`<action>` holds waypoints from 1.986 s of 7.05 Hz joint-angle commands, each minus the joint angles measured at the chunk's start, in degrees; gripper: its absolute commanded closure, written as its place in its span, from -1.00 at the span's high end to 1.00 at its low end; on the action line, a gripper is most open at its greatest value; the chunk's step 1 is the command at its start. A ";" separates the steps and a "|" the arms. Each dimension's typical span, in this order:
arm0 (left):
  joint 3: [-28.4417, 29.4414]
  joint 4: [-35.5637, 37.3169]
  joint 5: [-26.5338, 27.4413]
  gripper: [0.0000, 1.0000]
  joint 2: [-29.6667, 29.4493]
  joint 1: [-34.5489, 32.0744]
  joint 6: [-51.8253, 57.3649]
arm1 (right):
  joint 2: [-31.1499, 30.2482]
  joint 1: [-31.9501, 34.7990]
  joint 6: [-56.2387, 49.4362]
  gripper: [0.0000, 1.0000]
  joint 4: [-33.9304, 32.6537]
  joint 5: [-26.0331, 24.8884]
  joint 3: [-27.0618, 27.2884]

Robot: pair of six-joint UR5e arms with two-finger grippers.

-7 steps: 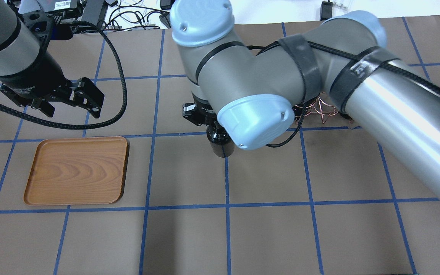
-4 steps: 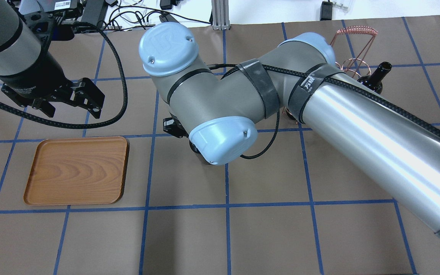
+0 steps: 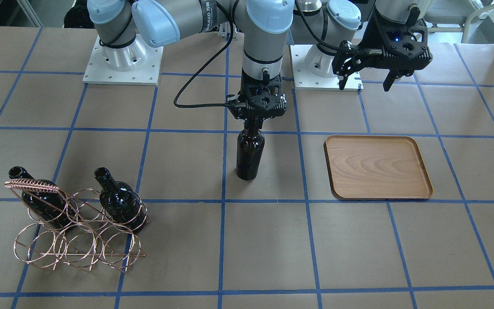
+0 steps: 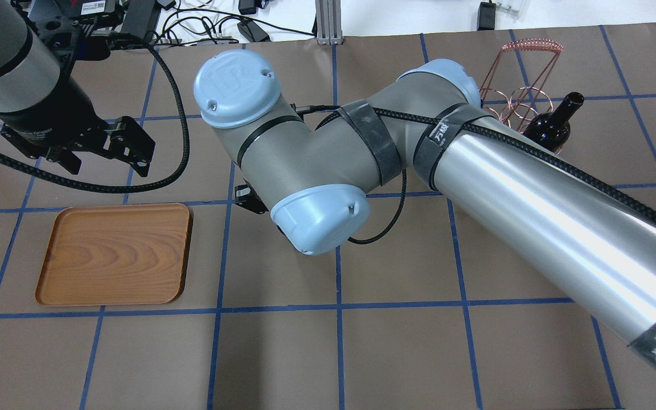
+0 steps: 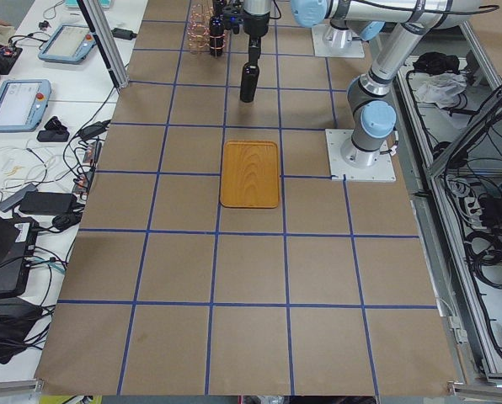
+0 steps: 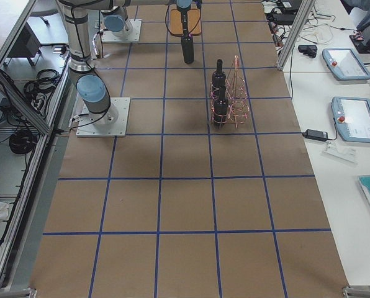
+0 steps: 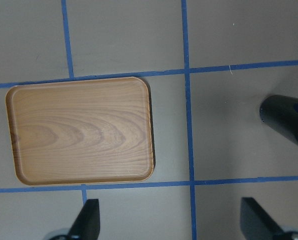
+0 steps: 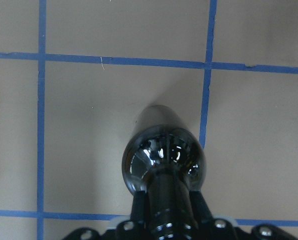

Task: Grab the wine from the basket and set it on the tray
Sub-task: 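Carry the bottle toward the tray and stand it upright on the table, then open the right gripper and raise it back above the rack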

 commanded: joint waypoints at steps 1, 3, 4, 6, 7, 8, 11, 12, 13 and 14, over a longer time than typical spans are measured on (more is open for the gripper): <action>0.00 -0.06 0.07 1.00 -0.05 0.03 0.02 | -1.01 -0.14 -0.29 1.00 -0.19 -0.09 -0.35; -0.09 -0.15 0.07 1.00 -0.14 0.03 0.11 | -3.47 -2.67 -1.60 1.00 0.60 -0.09 -2.19; -0.09 -0.15 -0.02 1.00 -0.14 0.03 0.11 | -5.57 -5.64 -3.00 1.00 3.48 0.00 -2.29; -0.08 -0.06 0.07 1.00 -0.14 0.03 0.11 | -11.11 -15.99 -11.58 1.00 12.52 0.26 -2.20; -0.09 -0.15 0.07 1.00 -0.23 0.03 0.11 | -11.74 -21.44 -15.37 1.00 13.52 0.52 -2.20; -0.09 -0.15 0.16 1.00 -0.32 0.03 0.11 | -12.18 -25.84 -20.11 1.00 13.35 0.35 -2.29; -0.09 0.03 -0.10 1.00 -0.32 0.03 -0.07 | -15.61 -33.01 -24.99 1.00 14.05 0.44 -2.21; -0.09 0.03 -0.54 1.00 -0.40 0.12 0.28 | -15.70 -32.92 -25.16 1.00 15.10 0.09 -2.20; -0.17 0.03 -0.63 1.00 -0.75 0.03 -0.85 | -15.79 -32.75 -25.16 1.00 15.02 0.18 -2.11; 0.00 0.81 -0.81 1.00 -0.67 -0.49 -1.12 | -16.05 -32.83 -25.25 1.00 14.93 0.18 -2.11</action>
